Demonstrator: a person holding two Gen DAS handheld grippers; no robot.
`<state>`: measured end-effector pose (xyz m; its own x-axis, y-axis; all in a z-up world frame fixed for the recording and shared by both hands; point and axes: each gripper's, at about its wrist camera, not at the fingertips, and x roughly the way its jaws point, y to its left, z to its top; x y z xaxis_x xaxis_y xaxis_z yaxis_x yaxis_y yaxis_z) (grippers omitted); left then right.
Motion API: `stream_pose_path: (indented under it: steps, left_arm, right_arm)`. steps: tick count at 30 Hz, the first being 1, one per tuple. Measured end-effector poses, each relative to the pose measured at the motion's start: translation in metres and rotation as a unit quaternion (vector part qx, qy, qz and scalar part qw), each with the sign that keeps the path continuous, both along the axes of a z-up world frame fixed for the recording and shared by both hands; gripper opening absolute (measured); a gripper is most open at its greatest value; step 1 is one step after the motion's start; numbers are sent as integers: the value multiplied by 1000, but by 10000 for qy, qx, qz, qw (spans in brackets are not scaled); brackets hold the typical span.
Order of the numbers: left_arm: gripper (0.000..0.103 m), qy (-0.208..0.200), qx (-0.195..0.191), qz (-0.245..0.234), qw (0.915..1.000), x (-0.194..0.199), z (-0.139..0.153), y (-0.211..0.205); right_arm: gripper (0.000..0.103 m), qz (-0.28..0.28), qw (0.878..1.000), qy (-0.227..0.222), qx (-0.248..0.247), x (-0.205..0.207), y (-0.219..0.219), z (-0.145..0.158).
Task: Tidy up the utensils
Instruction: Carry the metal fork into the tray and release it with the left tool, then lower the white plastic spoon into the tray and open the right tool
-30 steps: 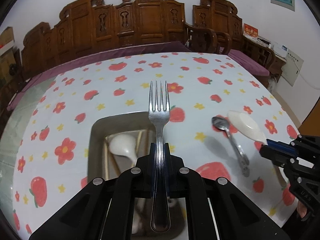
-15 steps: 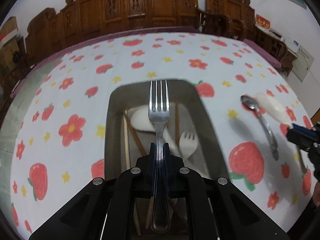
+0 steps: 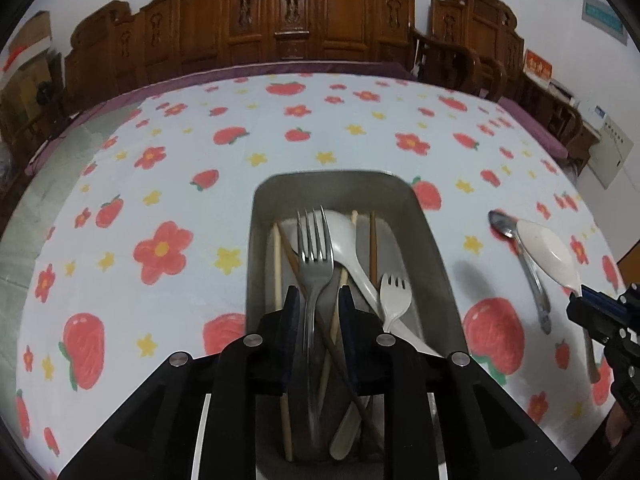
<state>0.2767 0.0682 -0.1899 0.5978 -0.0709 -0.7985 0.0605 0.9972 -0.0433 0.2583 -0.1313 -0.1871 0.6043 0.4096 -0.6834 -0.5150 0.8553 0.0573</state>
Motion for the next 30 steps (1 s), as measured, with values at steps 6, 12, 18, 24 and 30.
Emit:
stream_pose_path:
  steps: [6, 12, 18, 24, 30]
  left_arm:
    - [33, -321, -33, 47, 9995, -6, 23, 9]
    - [44, -506, -66, 193, 9985, -8, 38, 27]
    - [65, -666, -42, 374, 9971, -8, 48, 46]
    - [85, -808, 18, 603, 9949, -10, 56, 67]
    - [87, -800, 40, 773, 9938, -10, 58, 86]
  right_arm:
    - [8, 20, 9999, -46, 153, -2, 20, 16]
    - [8, 36, 9993, -9, 385, 1, 45, 18]
    - [8, 125, 9992, 133, 368, 11, 76, 12]
    - [8, 134, 9993, 249, 256, 20, 100, 1]
    - [8, 111, 9991, 368, 149, 26, 114, -7]
